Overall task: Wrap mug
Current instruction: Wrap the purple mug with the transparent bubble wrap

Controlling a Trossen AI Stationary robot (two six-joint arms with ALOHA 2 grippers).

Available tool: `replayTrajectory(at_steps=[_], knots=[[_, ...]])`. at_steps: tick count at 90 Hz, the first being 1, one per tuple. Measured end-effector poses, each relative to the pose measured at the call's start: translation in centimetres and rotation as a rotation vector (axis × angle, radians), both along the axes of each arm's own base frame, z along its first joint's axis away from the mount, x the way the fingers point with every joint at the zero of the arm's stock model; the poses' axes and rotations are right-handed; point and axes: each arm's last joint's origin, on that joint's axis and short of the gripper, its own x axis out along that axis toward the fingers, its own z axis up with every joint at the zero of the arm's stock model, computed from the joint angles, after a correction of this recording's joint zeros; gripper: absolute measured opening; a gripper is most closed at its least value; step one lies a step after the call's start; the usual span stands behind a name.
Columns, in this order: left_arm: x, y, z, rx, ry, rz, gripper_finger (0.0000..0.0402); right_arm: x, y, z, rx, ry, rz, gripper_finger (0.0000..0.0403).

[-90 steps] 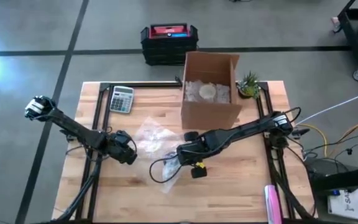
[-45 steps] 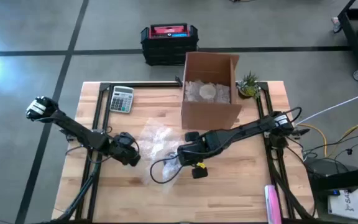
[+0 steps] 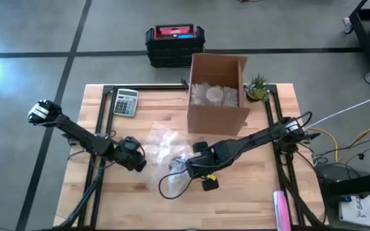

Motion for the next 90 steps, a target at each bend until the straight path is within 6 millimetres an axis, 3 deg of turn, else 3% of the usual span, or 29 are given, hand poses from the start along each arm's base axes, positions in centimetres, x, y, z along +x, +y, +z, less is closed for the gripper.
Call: replayTrajectory(at_steps=[8, 30, 46, 73, 90], knots=[[0.2, -0.2, 0.1, -0.003, -0.017, -0.036, 0.0011, 0.0, 0.5, -0.3, 0.003, -0.004, -0.005, 0.0000], [0.7, -0.4, 1.8, -0.019, -0.036, -0.078, 0.0002, 0.6, 1.1, -1.9, -0.006, -0.097, 0.049, 0.0000], [2.5, -1.3, 5.6, 0.003, -0.095, -0.126, 0.0001, 1.0, 0.7, -2.3, -0.062, -0.134, 0.123, 0.0000], [6.3, -2.6, 12.7, 0.211, -0.322, -0.230, 0.0000, 0.9, 0.1, -2.8, -0.058, -0.123, 0.081, 0.0000], [8.7, -3.9, 14.9, 0.255, -0.382, -0.331, 0.0000, 0.7, -0.1, -3.8, -0.046, -0.110, 0.035, 0.0000]])
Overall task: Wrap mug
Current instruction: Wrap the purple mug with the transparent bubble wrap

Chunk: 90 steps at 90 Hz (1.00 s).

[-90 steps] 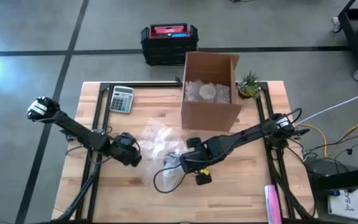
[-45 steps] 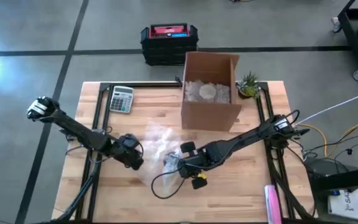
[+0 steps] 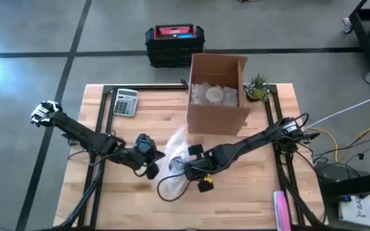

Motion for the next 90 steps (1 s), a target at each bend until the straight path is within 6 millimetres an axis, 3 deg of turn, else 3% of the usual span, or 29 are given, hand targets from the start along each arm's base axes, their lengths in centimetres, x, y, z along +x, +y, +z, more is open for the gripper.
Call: replayTrajectory(at_steps=[42, 57, 78, 90], knots=[[6.2, -3.5, -2.5, 0.004, 0.144, -0.127, 0.0000, 0.0, 0.2, 0.0, -0.001, -0.012, -0.048, 0.0000], [6.9, -3.9, -3.5, 0.003, 0.182, -0.154, 0.0000, -0.1, 0.0, 0.4, -0.063, -0.039, -0.049, 0.0000], [7.4, -4.0, -4.8, 0.003, 0.200, -0.154, 0.0000, -0.3, 0.0, 3.9, -0.056, -0.178, 0.013, 0.0000], [7.4, -4.1, -4.8, 0.012, 0.191, -0.165, 0.0000, 1.2, 0.0, 3.5, -0.046, -0.274, 0.049, 0.0000]])
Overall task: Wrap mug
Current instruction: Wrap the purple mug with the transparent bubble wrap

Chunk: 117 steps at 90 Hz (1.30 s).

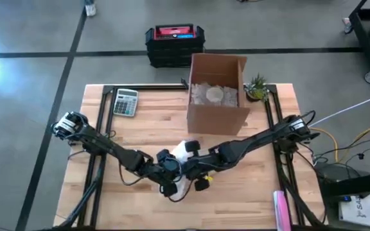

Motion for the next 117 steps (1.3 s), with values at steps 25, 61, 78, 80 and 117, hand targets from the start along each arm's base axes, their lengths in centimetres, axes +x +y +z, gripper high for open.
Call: replayTrajectory(at_steps=[25, 61, 78, 80, 117], knots=[[-0.6, 0.3, -0.5, 0.000, 0.076, -0.021, 0.0001, 2.3, -0.7, -5.8, -0.002, 0.107, -0.021, 0.0000], [-2.6, 1.7, 2.0, 0.003, 0.122, -0.047, 0.0095, 2.8, -1.4, -5.3, 0.010, 0.062, -0.037, 0.0000], [-2.1, 1.8, 1.2, 0.004, 0.136, -0.037, 0.0131, 2.5, -1.4, -5.6, 0.012, 0.091, -0.040, 0.0000], [-1.9, 1.8, 1.0, 0.002, 0.142, -0.037, 0.0136, 2.4, -1.4, -5.6, 0.012, 0.097, -0.039, 0.0000], [-2.1, 2.3, 2.2, 0.009, 0.225, -0.096, 0.0168, 2.2, -1.4, -5.3, 0.020, 0.106, -0.049, 0.0000]])
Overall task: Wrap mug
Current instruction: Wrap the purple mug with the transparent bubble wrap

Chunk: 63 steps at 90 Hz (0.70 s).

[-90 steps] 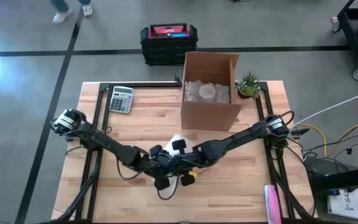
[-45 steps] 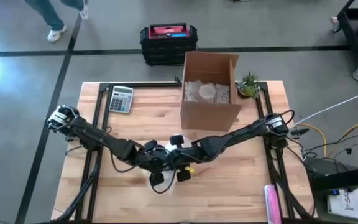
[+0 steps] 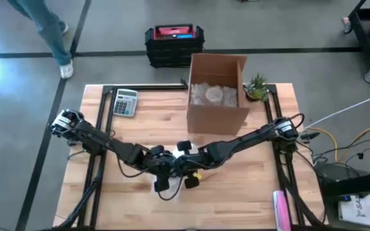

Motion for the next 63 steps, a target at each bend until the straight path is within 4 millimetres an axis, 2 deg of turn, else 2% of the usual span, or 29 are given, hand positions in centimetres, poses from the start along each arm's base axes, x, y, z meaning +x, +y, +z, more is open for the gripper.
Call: replayTrajectory(at_steps=[10, 18, 23, 32, 48, 63], knots=[[0.0, 0.0, 0.7, 0.016, 0.005, -0.014, 0.0153, -0.3, 0.0, 0.6, 0.001, 0.001, 0.004, 0.0000], [0.5, -0.1, 1.9, 0.004, -0.073, -0.008, 0.0141, -0.9, -0.2, 0.1, -0.009, 0.056, 0.005, 0.0000], [0.3, 0.0, 1.6, 0.012, -0.052, -0.008, 0.0134, -0.8, -0.1, -0.1, -0.002, 0.061, 0.002, 0.0000], [0.4, -0.1, 1.2, 0.015, -0.039, -0.014, 0.0121, -0.9, -0.2, 1.3, 0.012, 0.017, -0.007, 0.0000], [-0.1, 0.2, 2.1, 0.008, -0.068, -0.002, 0.0103, -0.7, -0.2, 1.1, 0.013, 0.012, -0.010, 0.0000], [-1.8, 0.7, 4.9, -0.048, -0.148, 0.018, 0.0087, -0.4, -0.1, 0.6, 0.016, 0.000, -0.012, 0.0000]])
